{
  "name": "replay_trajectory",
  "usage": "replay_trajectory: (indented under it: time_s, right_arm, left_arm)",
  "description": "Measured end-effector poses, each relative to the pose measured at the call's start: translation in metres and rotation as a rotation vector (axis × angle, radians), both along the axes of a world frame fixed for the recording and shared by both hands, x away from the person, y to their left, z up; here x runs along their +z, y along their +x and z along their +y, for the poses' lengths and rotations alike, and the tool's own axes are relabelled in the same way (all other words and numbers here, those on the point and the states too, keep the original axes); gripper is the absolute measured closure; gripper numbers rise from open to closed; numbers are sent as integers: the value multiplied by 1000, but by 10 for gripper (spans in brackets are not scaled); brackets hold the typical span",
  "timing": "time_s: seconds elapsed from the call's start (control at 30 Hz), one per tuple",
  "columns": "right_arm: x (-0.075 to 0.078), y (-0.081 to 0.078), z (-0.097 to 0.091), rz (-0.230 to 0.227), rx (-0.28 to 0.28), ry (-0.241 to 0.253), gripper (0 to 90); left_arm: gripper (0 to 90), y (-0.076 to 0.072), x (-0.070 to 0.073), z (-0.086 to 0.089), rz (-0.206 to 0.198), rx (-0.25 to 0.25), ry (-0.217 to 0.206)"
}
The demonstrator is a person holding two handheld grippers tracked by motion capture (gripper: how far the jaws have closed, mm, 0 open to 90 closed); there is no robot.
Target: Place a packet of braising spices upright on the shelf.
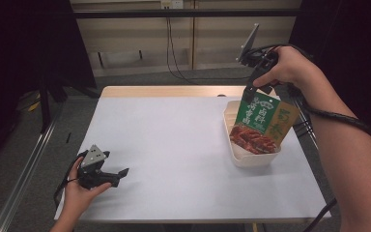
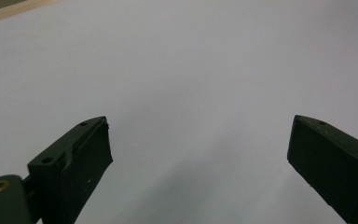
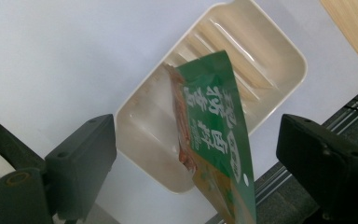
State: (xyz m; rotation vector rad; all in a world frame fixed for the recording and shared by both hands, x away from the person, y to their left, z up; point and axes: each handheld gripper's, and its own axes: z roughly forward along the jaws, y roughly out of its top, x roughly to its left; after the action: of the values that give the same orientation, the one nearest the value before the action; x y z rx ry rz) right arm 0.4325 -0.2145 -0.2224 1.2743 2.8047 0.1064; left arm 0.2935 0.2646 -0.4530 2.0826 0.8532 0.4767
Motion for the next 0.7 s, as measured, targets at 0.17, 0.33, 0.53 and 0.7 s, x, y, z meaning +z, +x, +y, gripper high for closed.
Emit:
replay_trajectory:
  time_s: [0.17,0.33,0.53,0.7]
  right_arm:
    - [5,-1,9,-6,15,5,133]
    - [11,-3,23,-14,50,14,137]
    - [9,-4,37,-15,75,21,135]
    - [5,-5,43,-18,95,38,136]
  left_arm:
    - [58,-1,0,0,2,-2,-6]
    - [58,-2,0,1,9,-2,-7]
    - [58,-2,2,2,2,7,5]
    - [58,-3,1,2,-1,3,4]
